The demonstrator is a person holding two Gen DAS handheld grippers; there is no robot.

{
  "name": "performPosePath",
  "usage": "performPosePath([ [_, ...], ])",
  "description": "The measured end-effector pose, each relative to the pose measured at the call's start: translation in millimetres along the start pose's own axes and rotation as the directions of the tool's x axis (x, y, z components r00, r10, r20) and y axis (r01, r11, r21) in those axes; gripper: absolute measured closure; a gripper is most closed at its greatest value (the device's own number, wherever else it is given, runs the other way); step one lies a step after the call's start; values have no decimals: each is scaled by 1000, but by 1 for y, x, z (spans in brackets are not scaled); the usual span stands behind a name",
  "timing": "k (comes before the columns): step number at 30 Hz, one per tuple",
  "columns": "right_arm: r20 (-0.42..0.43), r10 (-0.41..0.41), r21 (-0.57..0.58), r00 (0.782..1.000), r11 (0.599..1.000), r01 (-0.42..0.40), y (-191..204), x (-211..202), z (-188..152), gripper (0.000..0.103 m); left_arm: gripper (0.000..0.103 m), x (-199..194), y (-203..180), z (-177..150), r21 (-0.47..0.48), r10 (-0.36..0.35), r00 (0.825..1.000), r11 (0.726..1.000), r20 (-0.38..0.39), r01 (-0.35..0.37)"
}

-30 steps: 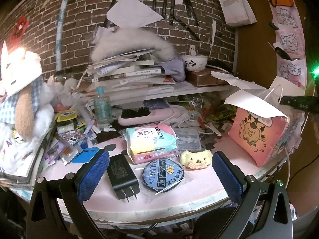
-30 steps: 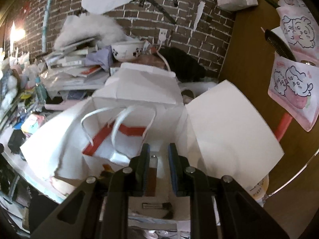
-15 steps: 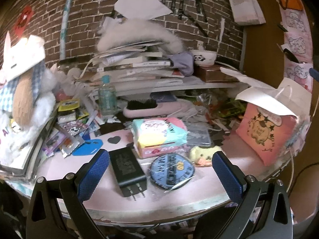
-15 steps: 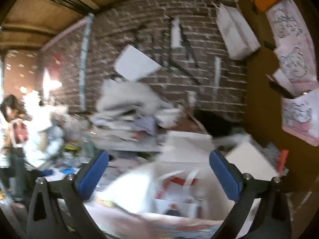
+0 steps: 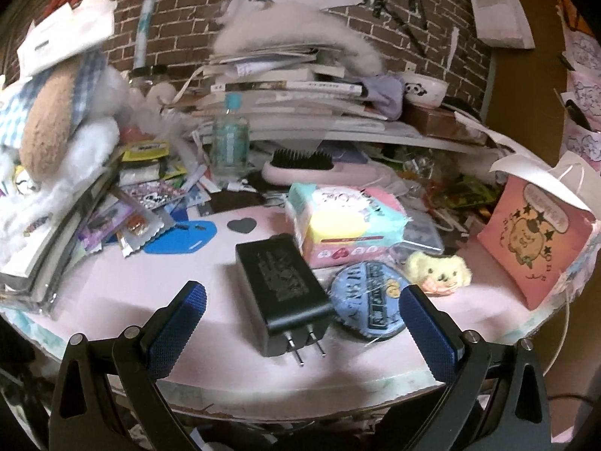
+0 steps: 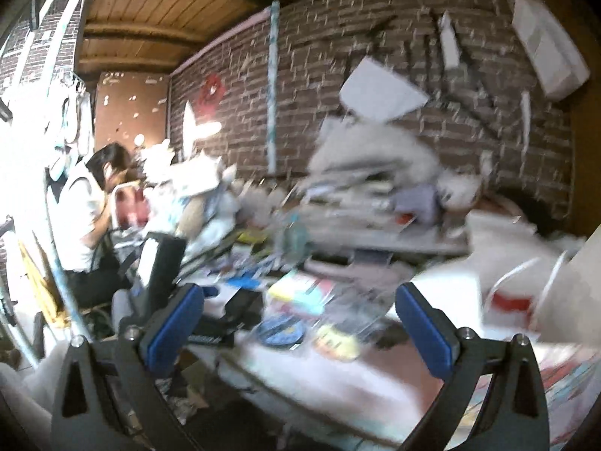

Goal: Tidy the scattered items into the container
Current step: 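Move the left gripper down around the black phone charger, then close the left gripper on the black charger and lift it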

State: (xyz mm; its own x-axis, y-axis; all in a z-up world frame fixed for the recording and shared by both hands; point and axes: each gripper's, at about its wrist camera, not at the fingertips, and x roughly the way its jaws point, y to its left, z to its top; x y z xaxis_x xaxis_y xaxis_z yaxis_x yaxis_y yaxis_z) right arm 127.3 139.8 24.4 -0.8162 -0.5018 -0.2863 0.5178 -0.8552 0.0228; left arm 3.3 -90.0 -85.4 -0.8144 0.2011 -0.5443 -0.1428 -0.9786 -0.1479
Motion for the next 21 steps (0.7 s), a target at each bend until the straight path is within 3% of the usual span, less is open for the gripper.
performPosePath([
  [4, -39, 39, 25, 998, 999, -38, 5, 10, -12, 2, 7, 5, 2, -1, -9, 7, 1000, 1000, -8, -8],
  [6, -45, 46, 30, 998, 999, -45, 4, 12, -15, 2, 29, 9, 4, -1, -13, 4, 1000, 1000, -22, -5],
  [9, -46, 53, 43, 998, 998, -51, 3, 12, -15, 2, 48, 16, 5, -2, -17, 10, 998, 1000, -54, -11],
  [16, -56, 58, 64, 997, 996, -54, 0, 13, -18, 2, 56, 18, 11, -4, -22, 17, 998, 1000, -55, -18],
  [21, -58, 62, 67, 996, 996, -58, 0, 13, -17, 2, 69, 15, 14, -1, -9, 54, 998, 998, -41, -55],
])
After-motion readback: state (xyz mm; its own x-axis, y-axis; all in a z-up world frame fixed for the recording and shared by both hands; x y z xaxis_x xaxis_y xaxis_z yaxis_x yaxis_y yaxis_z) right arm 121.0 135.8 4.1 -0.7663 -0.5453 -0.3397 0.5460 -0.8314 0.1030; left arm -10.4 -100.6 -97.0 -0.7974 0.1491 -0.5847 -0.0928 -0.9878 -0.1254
